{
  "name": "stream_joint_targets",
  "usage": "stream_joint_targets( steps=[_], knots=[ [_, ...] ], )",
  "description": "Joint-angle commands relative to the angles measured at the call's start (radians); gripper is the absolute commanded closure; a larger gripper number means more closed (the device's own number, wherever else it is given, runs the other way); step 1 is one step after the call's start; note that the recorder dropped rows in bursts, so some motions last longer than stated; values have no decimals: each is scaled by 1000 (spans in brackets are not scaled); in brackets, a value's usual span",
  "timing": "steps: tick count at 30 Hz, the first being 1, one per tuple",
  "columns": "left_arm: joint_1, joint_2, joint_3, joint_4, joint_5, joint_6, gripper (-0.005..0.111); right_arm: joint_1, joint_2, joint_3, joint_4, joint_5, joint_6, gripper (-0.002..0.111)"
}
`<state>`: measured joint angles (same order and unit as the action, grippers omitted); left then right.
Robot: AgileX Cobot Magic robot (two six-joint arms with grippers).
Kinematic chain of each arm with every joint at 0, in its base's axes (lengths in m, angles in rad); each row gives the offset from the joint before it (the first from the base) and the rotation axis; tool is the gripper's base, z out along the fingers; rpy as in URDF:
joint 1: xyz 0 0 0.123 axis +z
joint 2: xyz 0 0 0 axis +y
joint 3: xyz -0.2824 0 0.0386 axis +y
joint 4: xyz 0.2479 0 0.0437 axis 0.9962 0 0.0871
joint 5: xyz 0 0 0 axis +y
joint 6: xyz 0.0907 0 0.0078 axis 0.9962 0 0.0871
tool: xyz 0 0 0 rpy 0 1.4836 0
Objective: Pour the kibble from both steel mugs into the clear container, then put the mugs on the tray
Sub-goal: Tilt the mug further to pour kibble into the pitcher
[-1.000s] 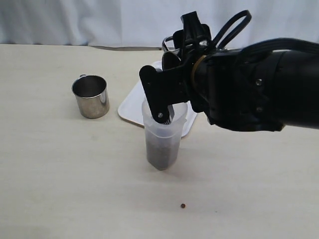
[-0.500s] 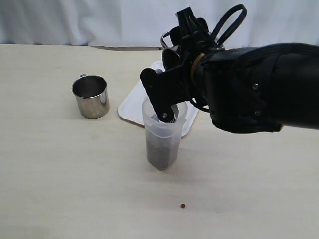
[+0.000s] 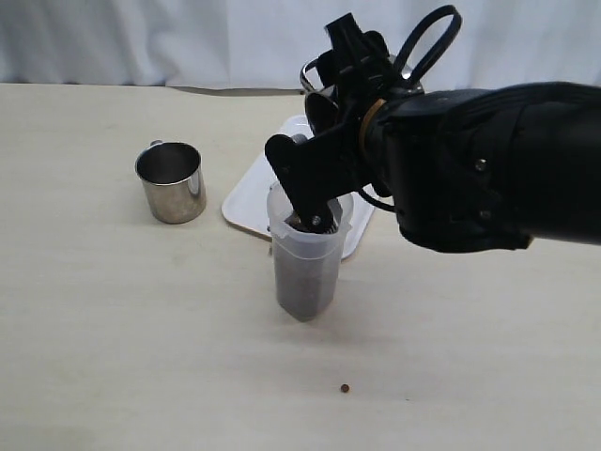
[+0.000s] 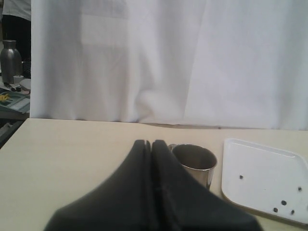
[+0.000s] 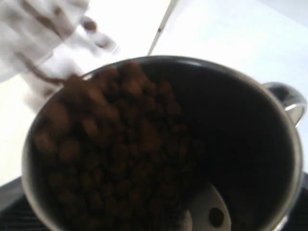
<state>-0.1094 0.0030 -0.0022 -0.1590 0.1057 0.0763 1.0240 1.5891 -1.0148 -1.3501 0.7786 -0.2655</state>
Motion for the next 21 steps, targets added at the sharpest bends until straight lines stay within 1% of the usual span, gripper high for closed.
stream_joint_targets(
  steps=[1,11,15,21],
  knots=[
    [-6,-3,2,-8,-9,1,107,2,-6,-9,-25,9,-5,103],
    [-6,-3,2,-8,-9,1,107,2,-6,-9,-21,5,-13,103],
    [-6,-3,2,-8,-9,1,107,36,-6,-7,-15,12,-13,103],
    [-6,-3,2,-8,-14,1,107,49,-3,-7,-18,20,-13,103]
  ],
)
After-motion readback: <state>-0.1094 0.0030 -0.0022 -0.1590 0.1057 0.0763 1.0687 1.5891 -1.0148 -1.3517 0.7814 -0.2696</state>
